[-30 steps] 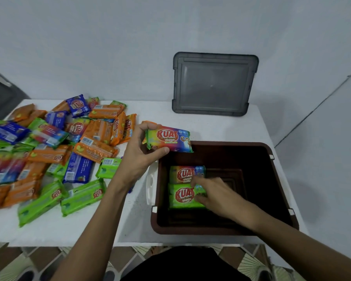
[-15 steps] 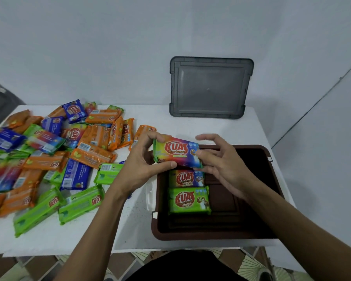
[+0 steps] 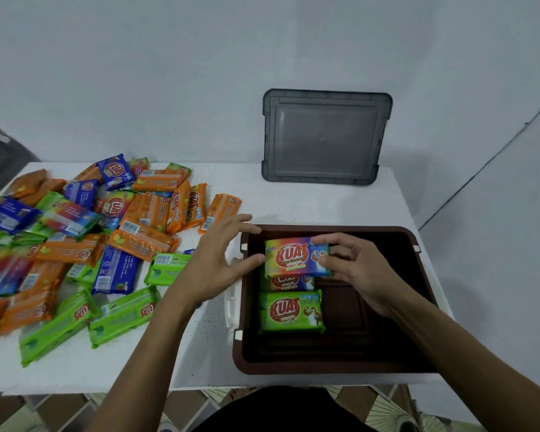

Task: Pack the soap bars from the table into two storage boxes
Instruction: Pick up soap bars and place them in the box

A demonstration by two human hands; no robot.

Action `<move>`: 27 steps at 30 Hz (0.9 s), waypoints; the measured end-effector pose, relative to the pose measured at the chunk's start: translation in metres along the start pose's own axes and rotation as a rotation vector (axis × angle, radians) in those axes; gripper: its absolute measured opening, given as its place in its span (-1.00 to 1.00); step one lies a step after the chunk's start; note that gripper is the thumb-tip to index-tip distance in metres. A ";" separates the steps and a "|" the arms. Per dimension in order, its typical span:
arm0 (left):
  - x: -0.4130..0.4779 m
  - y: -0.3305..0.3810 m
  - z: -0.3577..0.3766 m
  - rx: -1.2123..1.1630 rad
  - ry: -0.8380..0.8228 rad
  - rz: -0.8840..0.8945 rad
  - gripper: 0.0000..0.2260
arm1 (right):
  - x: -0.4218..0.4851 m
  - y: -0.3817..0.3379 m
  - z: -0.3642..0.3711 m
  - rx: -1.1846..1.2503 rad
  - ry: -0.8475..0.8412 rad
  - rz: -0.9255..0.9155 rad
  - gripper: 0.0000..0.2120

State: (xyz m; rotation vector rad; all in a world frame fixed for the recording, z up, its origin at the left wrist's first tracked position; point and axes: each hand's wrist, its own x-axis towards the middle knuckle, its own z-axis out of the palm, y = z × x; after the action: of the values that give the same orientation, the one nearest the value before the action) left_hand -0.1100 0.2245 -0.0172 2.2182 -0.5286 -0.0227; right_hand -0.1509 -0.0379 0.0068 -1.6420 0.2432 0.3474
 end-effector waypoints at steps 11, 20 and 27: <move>-0.003 -0.007 0.008 0.002 0.113 -0.006 -0.79 | 0.019 0.036 0.018 -0.602 0.018 -0.075 -0.77; -0.005 -0.007 0.008 -0.001 0.107 -0.020 -0.75 | 0.015 0.039 0.017 -1.006 -0.229 -0.071 -0.30; -0.005 -0.008 0.007 0.002 0.094 -0.017 -0.73 | 0.005 0.042 0.028 -1.285 -0.312 -0.082 -0.10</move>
State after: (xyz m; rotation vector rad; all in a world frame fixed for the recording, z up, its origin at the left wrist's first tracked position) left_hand -0.1133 0.2259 -0.0288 2.2132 -0.4587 0.0728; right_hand -0.1637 -0.0141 -0.0361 -2.7896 -0.3833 0.7795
